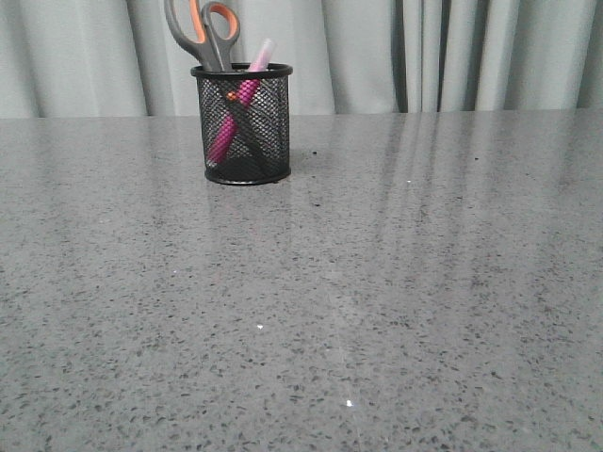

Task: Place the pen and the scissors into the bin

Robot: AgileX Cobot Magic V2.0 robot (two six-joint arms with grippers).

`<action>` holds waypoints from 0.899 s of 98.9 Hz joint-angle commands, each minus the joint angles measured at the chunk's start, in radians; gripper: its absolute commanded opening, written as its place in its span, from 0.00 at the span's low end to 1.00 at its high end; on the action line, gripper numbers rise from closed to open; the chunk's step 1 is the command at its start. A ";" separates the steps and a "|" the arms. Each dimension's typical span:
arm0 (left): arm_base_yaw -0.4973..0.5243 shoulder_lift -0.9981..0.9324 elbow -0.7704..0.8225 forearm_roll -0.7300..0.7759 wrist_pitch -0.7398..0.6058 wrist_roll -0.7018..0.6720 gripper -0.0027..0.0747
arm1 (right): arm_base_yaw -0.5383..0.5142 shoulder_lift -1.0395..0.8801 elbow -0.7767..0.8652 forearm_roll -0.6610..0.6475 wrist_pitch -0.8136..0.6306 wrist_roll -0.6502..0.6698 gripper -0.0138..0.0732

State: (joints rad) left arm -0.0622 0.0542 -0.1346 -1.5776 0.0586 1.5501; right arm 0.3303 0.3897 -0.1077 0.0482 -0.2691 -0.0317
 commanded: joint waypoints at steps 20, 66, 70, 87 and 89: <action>0.003 0.013 -0.026 -0.013 0.012 -0.010 0.01 | -0.005 0.002 -0.028 0.002 -0.071 -0.008 0.08; 0.003 0.013 0.074 1.381 -0.034 -1.400 0.01 | -0.005 0.002 -0.028 0.002 -0.071 -0.008 0.08; 0.003 0.011 0.088 1.414 -0.036 -1.409 0.01 | -0.005 0.002 -0.028 0.002 -0.071 -0.008 0.08; 0.003 -0.044 0.143 1.475 -0.069 -1.435 0.01 | -0.005 0.002 -0.028 0.002 -0.071 -0.008 0.08; 0.003 -0.053 0.151 1.475 -0.077 -1.435 0.01 | -0.005 0.002 -0.028 0.002 -0.071 -0.008 0.08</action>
State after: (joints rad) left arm -0.0622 0.0182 0.0010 -0.1217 0.0918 0.1377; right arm 0.3303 0.3897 -0.1077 0.0482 -0.2674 -0.0317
